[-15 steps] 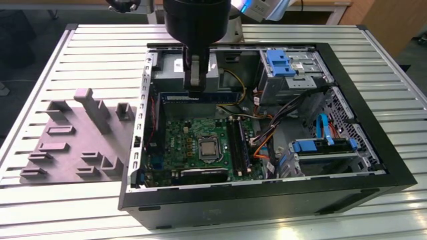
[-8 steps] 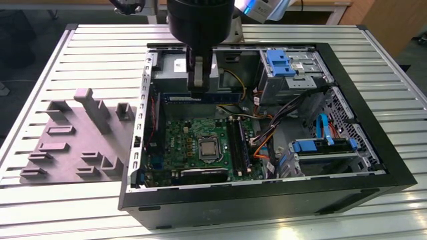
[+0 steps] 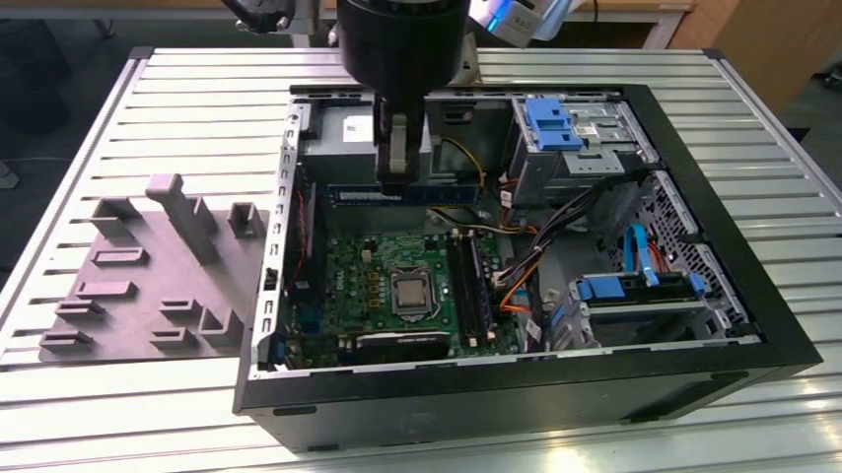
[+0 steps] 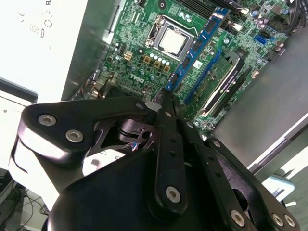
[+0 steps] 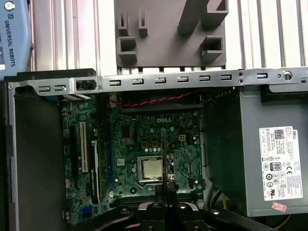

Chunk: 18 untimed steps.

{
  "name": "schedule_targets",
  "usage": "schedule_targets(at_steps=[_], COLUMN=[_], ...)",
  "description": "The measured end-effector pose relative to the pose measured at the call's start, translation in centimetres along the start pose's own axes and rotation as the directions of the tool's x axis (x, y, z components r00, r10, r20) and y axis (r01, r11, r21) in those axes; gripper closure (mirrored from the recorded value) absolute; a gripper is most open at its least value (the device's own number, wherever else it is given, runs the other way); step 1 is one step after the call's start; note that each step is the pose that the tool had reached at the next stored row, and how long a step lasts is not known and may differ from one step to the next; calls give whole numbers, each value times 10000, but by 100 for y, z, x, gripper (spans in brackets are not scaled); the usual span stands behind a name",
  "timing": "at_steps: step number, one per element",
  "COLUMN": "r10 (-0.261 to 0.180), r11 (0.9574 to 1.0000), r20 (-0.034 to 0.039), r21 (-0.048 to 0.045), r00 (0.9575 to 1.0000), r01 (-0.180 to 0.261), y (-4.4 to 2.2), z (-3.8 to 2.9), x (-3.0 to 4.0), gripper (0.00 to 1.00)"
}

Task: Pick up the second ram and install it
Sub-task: 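Pick up the second ram and move it above second insertion slot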

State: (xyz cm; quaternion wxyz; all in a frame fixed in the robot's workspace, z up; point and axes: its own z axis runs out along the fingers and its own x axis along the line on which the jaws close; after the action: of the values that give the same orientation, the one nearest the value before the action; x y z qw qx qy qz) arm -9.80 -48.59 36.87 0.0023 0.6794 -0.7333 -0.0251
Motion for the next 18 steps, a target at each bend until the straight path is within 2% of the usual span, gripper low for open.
schedule_targets(at_steps=[18], r10=[0], r11=[10000], r20=[-1], r21=[0], r00=[10000], r01=[0], y=[-120], z=[45], x=[-7], gripper=[88])
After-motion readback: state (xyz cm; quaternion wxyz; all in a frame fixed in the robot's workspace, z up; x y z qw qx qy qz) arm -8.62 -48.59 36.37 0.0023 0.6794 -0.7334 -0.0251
